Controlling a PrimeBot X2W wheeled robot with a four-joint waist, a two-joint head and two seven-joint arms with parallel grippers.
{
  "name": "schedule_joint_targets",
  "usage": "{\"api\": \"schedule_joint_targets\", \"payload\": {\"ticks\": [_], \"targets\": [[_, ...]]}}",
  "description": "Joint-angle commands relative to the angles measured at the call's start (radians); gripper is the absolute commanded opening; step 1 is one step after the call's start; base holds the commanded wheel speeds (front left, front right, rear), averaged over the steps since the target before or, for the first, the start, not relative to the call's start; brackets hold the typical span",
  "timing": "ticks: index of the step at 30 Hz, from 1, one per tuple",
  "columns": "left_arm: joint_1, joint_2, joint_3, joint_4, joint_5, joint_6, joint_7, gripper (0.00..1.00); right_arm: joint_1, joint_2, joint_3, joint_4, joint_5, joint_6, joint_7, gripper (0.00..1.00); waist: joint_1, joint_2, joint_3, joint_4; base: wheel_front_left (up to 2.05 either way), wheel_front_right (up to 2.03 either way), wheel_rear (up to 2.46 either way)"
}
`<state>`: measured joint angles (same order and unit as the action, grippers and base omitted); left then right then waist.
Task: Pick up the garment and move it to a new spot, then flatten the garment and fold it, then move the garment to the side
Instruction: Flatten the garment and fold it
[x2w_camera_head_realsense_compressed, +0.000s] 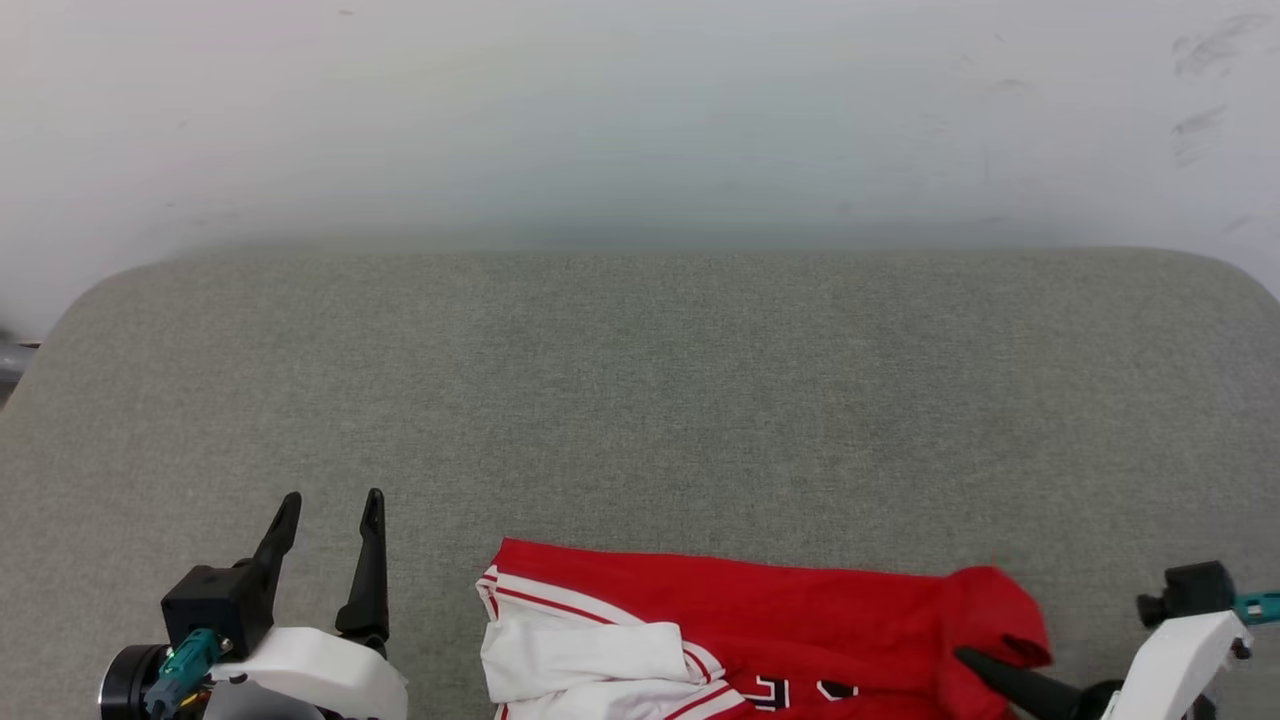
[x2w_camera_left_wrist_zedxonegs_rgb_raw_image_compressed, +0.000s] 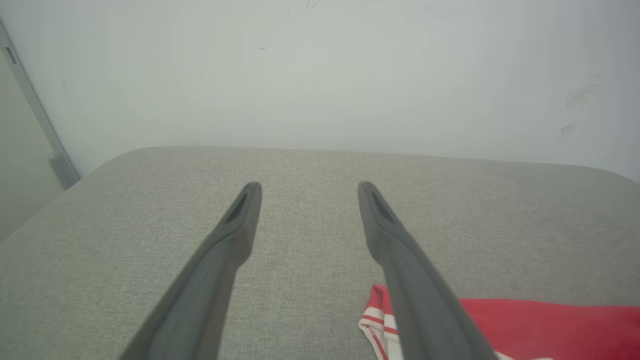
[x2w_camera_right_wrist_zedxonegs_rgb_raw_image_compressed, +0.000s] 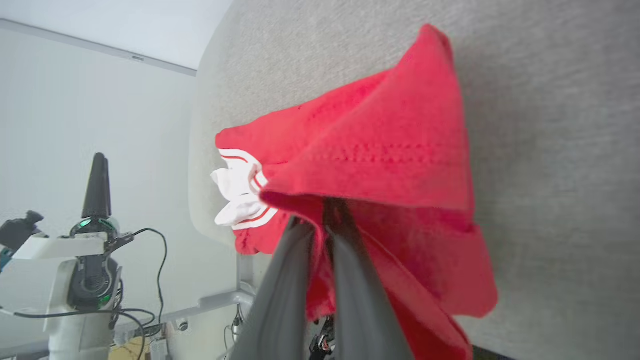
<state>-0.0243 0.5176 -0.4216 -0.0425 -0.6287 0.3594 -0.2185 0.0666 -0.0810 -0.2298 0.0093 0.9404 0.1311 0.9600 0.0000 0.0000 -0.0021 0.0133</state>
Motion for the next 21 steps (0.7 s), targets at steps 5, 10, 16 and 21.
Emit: {"api": "schedule_joint_targets", "payload": {"ticks": [5, 10, 16, 21], "targets": [[-0.018, -0.007, -0.008, -0.005, 0.000, -0.005, 0.003, 1.00, -0.003, 0.029, 0.050, -0.029, 0.210, -0.001, 0.050, 0.00, 0.0000, 0.0000, 0.012, 0.023, 0.00, 0.00, 0.00], [-0.035, -0.011, -0.012, -0.006, 0.002, -0.010, 0.003, 1.00, -0.036, 0.033, 0.172, -0.014, 0.344, -0.001, 0.019, 0.00, 0.0000, 0.0000, 0.029, 0.058, 0.00, 0.00, 0.00], [-0.063, -0.021, -0.016, -0.001, 0.003, -0.017, -0.002, 1.00, -0.100, 0.032, 0.368, 0.030, 0.410, -0.001, -0.074, 0.00, 0.0000, 0.0000, 0.061, 0.109, 0.00, 0.00, 0.00], [-0.091, -0.035, -0.020, 0.007, 0.005, -0.028, -0.008, 1.00, -0.172, 0.031, 0.492, 0.071, 0.423, -0.001, -0.166, 0.00, 0.0000, 0.0000, 0.103, 0.148, 0.00, 0.00, 0.00]]}}
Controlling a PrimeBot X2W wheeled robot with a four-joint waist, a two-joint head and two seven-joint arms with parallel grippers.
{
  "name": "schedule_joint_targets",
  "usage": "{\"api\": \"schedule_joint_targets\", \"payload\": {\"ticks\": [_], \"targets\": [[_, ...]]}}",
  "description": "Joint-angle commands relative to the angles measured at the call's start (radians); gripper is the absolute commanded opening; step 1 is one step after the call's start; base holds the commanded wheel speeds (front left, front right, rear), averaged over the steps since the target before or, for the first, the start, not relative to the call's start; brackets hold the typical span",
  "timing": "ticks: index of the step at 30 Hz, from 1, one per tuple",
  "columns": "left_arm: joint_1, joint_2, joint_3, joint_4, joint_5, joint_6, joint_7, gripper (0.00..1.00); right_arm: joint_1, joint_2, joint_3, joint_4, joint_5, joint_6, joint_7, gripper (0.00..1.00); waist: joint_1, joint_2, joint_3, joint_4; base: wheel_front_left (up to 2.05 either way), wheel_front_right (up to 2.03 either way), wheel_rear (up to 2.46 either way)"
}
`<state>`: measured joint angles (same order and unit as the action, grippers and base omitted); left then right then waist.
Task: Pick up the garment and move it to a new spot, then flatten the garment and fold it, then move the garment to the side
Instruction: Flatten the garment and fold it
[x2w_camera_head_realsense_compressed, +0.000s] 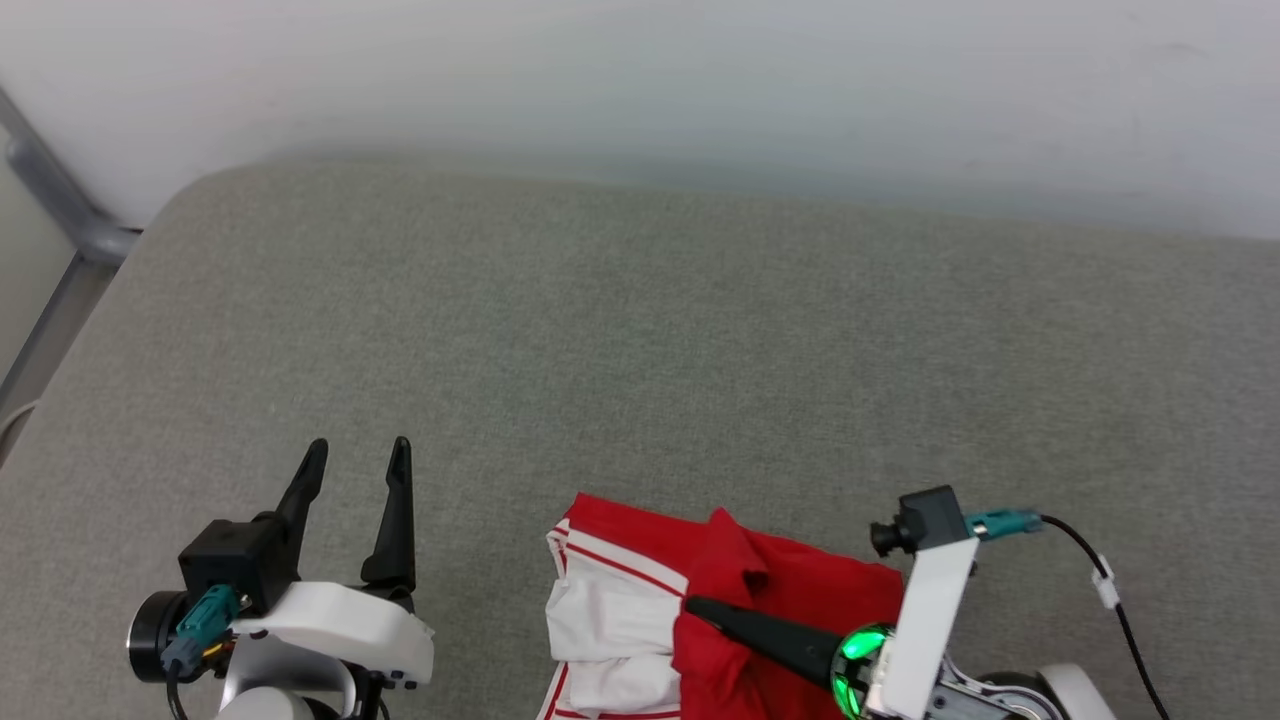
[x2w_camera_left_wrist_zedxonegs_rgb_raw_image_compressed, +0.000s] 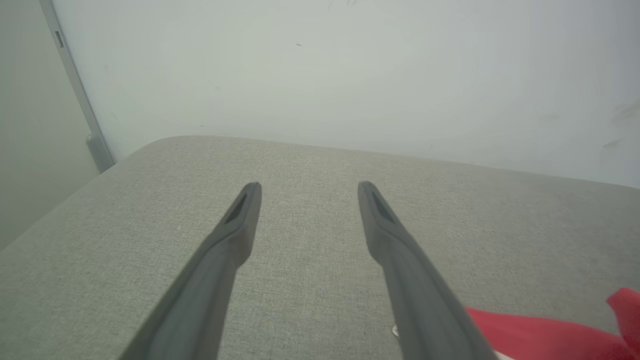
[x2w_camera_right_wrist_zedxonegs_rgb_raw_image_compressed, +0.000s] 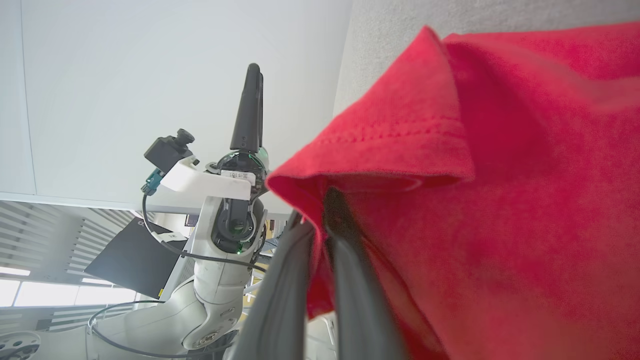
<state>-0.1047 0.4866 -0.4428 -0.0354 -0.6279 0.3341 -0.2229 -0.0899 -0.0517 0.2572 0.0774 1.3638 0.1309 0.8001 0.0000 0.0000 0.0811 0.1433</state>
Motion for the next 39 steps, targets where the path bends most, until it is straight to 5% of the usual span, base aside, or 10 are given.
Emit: {"api": "schedule_joint_targets", "payload": {"ticks": [1, 13, 14, 15, 23, 28, 39], "targets": [[-0.015, -0.008, 0.001, 0.002, 0.005, -0.005, -0.006, 1.00, -0.028, 0.002, 0.024, 0.013, 0.005, -0.001, -0.022, 0.00, 0.0000, 0.0000, 0.029, 0.025, 0.00, 0.00, 0.00], [-0.066, -0.051, 0.010, 0.050, 0.009, -0.036, -0.032, 1.00, -0.127, 0.000, 0.152, 0.157, -0.053, -0.001, -0.156, 0.04, 0.0000, 0.0000, 0.112, 0.047, 0.00, 0.00, 0.00], [-0.068, -0.053, 0.011, 0.054, 0.011, -0.038, -0.033, 1.00, -0.133, 0.000, 0.158, 0.166, -0.053, -0.001, -0.168, 0.45, 0.0000, 0.0000, 0.112, 0.046, 0.00, 0.00, 0.00], [-0.069, -0.055, 0.011, 0.057, 0.012, -0.042, -0.035, 1.00, -0.138, 0.000, 0.165, 0.170, -0.050, -0.001, -0.179, 1.00, 0.0000, 0.0000, 0.111, 0.044, 0.00, 0.00, 0.00], [-0.065, -0.053, 0.018, 0.082, 0.015, -0.053, -0.036, 1.00, -0.172, -0.031, 0.207, 0.123, -0.069, -0.001, -0.295, 1.00, 0.0000, 0.0000, 0.073, 0.014, 0.00, 0.00, 0.00], [-0.049, -0.046, 0.016, 0.084, 0.015, -0.057, -0.037, 1.00, -0.192, -0.080, 0.205, 0.062, -0.161, -0.001, -0.460, 1.00, 0.0000, 0.0000, 0.044, -0.019, 0.00, 0.00, 0.00], [-0.039, -0.038, 0.014, 0.099, 0.022, -0.047, -0.036, 1.00, -0.143, -0.163, -0.055, 0.082, -0.561, -0.001, -0.807, 1.00, 0.0000, 0.0000, 0.002, -0.098, 0.00, 0.00, 0.00]]}}
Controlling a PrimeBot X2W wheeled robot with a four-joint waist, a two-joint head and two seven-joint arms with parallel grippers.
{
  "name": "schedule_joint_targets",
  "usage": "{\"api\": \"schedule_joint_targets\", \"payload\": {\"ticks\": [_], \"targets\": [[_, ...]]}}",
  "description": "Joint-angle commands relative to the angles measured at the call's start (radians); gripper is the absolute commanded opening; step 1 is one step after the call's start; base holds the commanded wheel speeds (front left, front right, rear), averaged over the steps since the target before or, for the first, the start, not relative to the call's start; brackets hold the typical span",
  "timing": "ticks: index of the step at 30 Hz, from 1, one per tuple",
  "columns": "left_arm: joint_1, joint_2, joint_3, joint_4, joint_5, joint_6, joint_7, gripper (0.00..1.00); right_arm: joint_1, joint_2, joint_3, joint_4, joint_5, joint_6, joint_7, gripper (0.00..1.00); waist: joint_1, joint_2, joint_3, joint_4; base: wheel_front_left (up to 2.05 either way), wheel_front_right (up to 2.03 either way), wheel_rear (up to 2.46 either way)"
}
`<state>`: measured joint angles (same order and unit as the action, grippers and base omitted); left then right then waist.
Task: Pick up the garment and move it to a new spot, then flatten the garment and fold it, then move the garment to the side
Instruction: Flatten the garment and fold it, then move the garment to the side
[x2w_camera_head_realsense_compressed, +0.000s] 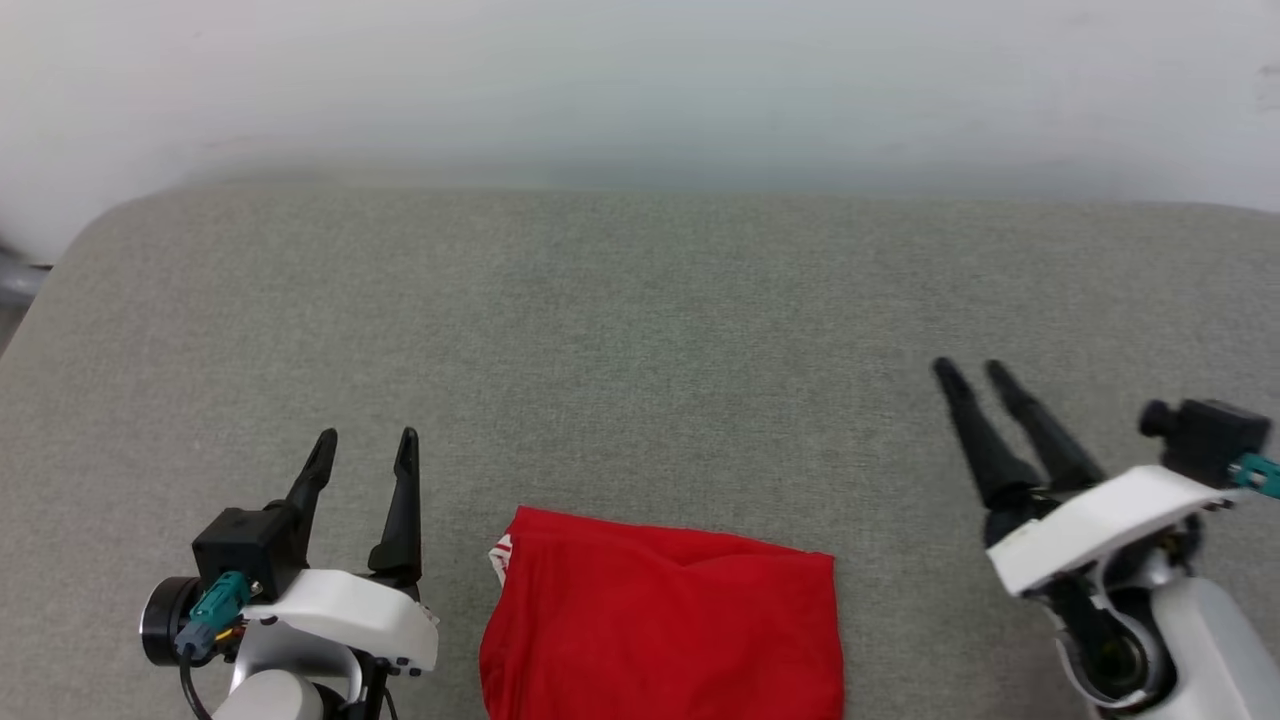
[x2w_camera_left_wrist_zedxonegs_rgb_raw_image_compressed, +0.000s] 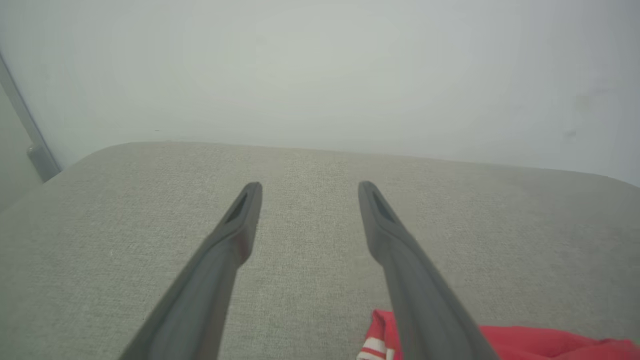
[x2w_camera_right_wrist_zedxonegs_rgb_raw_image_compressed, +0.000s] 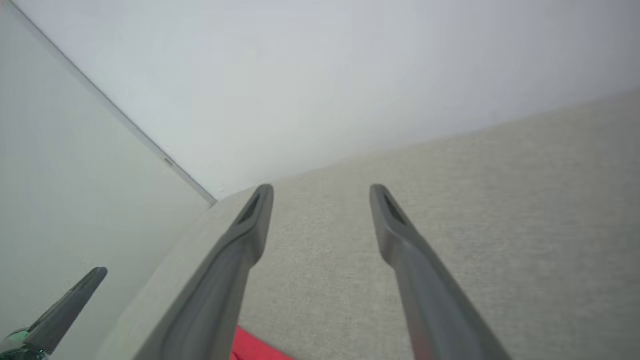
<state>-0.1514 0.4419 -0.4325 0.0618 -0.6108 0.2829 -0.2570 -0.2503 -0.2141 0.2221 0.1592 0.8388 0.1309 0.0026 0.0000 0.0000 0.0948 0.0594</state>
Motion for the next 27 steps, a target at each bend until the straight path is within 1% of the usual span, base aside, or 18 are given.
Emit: {"api": "schedule_joint_targets", "payload": {"ticks": [1, 3, 6, 8, 9, 10, 11, 12, 16, 19, 27], "targets": [[0.010, 0.007, 0.006, 0.002, 0.005, 0.004, -0.002, 1.00, 0.030, 0.003, -0.060, 0.000, -0.088, -0.001, -0.019, 1.00, 0.0000, 0.0000, -0.017, -0.020, 0.00, 0.00, 0.00], [0.017, 0.009, 0.008, 0.004, 0.009, 0.008, -0.003, 1.00, 0.052, 0.017, -0.132, -0.021, -0.200, -0.001, -0.035, 1.00, 0.0000, 0.0000, -0.027, -0.033, 0.00, 0.00, 0.00], [0.028, 0.011, 0.014, 0.005, 0.014, 0.011, -0.005, 1.00, 0.097, 0.052, -0.232, -0.077, -0.355, -0.001, -0.030, 1.00, 0.0000, 0.0000, -0.046, -0.047, 0.00, 0.00, 0.00], [0.039, 0.010, 0.021, 0.008, 0.015, 0.017, -0.006, 1.00, 0.128, 0.080, -0.272, -0.131, -0.450, -0.001, -0.017, 1.00, 0.0000, 0.0000, -0.060, -0.058, 0.00, 0.00, 0.00], [0.039, 0.010, 0.021, 0.008, 0.015, 0.017, -0.006, 1.00, 0.128, 0.080, -0.272, -0.131, -0.450, -0.001, -0.017, 1.00, 0.0000, 0.0000, -0.060, -0.058, 0.00, 0.00, 0.00], [0.050, 0.010, 0.027, 0.009, 0.018, 0.018, -0.007, 1.00, 0.162, 0.105, -0.298, -0.184, -0.520, -0.001, 0.003, 1.00, 0.0000, 0.0000, -0.071, -0.069, 0.00, 0.00, 0.00], [0.056, 0.011, 0.029, 0.010, 0.021, 0.022, -0.007, 1.00, 0.176, 0.112, -0.306, -0.208, -0.547, -0.001, 0.011, 1.00, 0.0000, 0.0000, -0.075, -0.073, 0.00, 0.00, 0.00], [0.056, 0.011, 0.029, 0.010, 0.021, 0.022, -0.007, 1.00, 0.176, 0.112, -0.306, -0.208, -0.547, -0.001, 0.011, 1.00, 0.0000, 0.0000, -0.075, -0.073, 0.00, 0.00, 0.00], [0.076, 0.010, 0.042, 0.021, 0.031, 0.028, -0.008, 1.00, 0.236, 0.131, -0.311, -0.271, -0.638, -0.001, 0.030, 1.00, 0.0000, 0.0000, -0.098, -0.087, 0.00, 0.00, 0.00], [0.091, 0.007, 0.047, 0.032, 0.042, 0.032, -0.009, 1.00, 0.274, 0.138, -0.303, -0.292, -0.679, -0.001, 0.039, 1.00, 0.0000, 0.0000, -0.110, -0.094, 0.00, 0.00, 0.00], [0.123, -0.005, 0.061, 0.037, 0.071, 0.036, -0.010, 1.00, 0.332, 0.153, -0.277, -0.311, -0.697, -0.001, 0.040, 1.00, 0.0000, 0.0000, -0.126, -0.101, 0.00, 0.00, 0.00]]}}
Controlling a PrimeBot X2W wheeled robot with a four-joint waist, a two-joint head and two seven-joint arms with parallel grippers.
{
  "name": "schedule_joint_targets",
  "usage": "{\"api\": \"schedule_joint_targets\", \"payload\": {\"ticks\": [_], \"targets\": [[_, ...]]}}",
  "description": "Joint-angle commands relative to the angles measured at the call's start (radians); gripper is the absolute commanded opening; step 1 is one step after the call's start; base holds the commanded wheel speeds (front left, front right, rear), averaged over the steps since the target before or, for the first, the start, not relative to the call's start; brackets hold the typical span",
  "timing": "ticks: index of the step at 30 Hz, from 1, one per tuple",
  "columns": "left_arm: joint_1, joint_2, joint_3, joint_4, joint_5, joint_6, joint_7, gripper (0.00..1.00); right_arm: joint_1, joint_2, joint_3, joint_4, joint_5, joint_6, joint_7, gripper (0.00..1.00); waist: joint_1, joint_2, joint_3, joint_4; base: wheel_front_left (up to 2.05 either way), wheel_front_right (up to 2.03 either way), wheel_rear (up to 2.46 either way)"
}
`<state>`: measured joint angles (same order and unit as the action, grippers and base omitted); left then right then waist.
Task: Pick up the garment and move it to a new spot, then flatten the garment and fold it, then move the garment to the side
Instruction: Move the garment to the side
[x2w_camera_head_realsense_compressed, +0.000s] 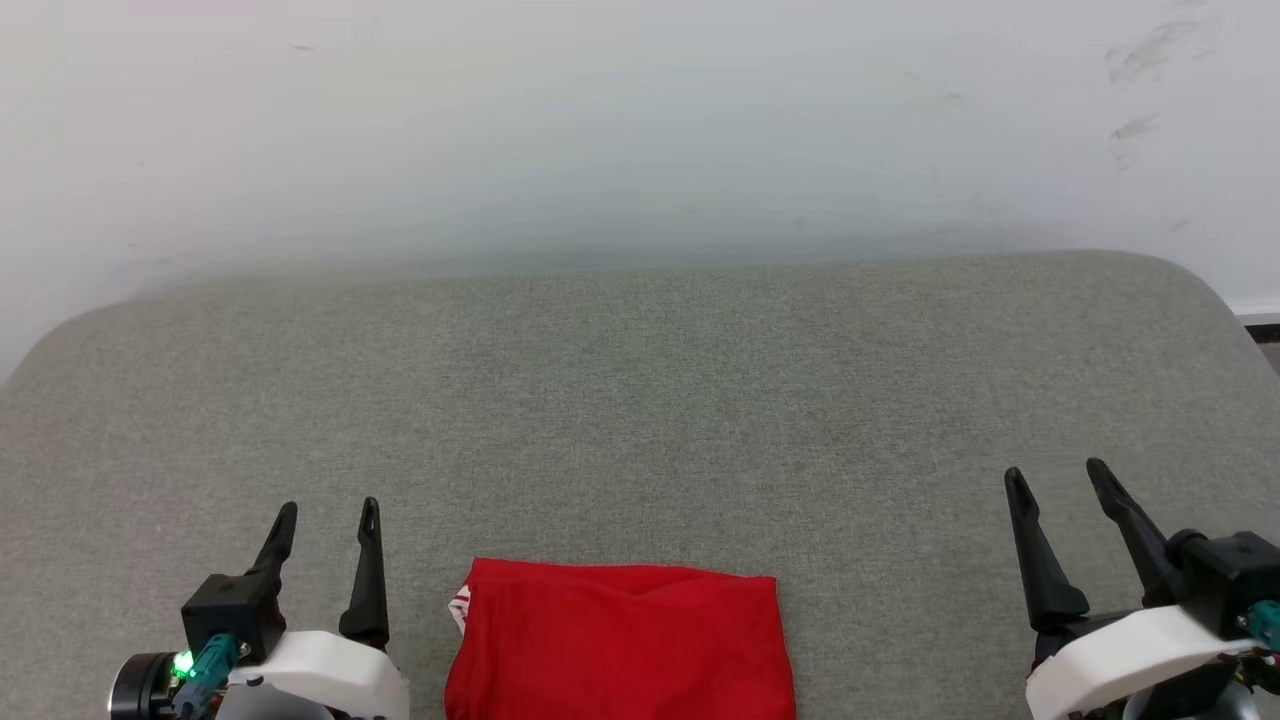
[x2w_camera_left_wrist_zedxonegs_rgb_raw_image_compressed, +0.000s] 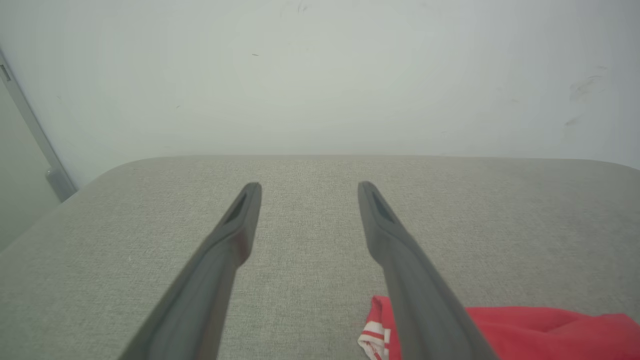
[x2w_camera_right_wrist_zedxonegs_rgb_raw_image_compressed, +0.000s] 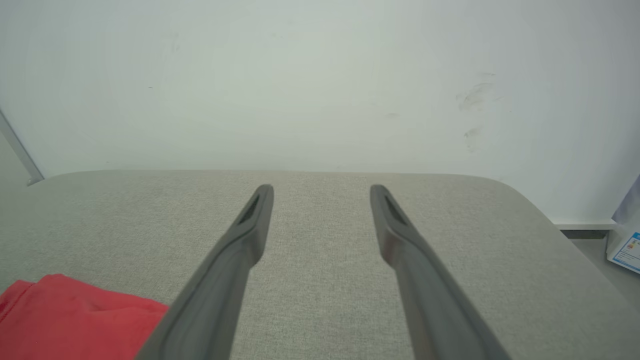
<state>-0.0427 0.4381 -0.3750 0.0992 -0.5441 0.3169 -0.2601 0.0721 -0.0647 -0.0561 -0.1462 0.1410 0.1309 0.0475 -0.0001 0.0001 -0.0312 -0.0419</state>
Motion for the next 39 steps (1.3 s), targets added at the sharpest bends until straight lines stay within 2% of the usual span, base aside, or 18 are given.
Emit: {"api": "schedule_joint_targets", "payload": {"ticks": [1, 17, 19, 24, 29, 34, 39], "targets": [[0.017, -0.003, 0.005, -0.001, 0.006, 0.001, -0.007, 1.00, 0.016, 0.004, 0.001, -0.003, 0.000, -0.001, 0.003, 1.00, 0.0001, -0.0001, 0.000, 0.001, 0.00, 0.00, 0.00], [-0.007, -0.024, 0.022, -0.002, 0.027, -0.018, -0.007, 1.00, 0.015, 0.011, -0.030, -0.026, 0.022, -0.001, 0.055, 1.00, 0.0001, -0.0001, 0.010, 0.018, 0.00, 0.00, 0.00], [-0.009, -0.025, 0.030, -0.009, 0.028, -0.017, -0.007, 1.00, 0.018, 0.012, -0.040, -0.010, 0.067, -0.001, 0.077, 1.00, 0.0001, -0.0001, 0.016, 0.024, 0.00, 0.00, 0.00], [-0.028, -0.029, 0.034, -0.031, 0.040, -0.020, -0.006, 1.00, 0.028, -0.034, -0.047, 0.070, 0.165, -0.001, 0.168, 1.00, 0.0001, -0.0001, 0.047, 0.058, 0.00, 0.00, 0.00], [-0.050, -0.050, 0.043, -0.065, 0.056, -0.015, -0.006, 1.00, 0.026, -0.074, -0.005, 0.133, 0.257, -0.001, 0.285, 1.00, 0.0001, -0.0001, 0.096, 0.104, 0.00, 0.00, 0.00], [-0.073, -0.067, 0.040, -0.073, 0.077, -0.022, -0.005, 1.00, 0.015, -0.110, 0.101, 0.171, 0.357, -0.001, 0.392, 1.00, 0.0001, -0.0001, 0.141, 0.146, 0.00, 0.00, 0.00], [-0.087, -0.090, 0.046, -0.080, 0.089, -0.035, -0.005, 1.00, -0.010, -0.140, 0.214, 0.185, 0.452, -0.001, 0.451, 1.00, 0.0001, -0.0001, 0.177, 0.182, 0.00, 0.00, 0.00]]}}
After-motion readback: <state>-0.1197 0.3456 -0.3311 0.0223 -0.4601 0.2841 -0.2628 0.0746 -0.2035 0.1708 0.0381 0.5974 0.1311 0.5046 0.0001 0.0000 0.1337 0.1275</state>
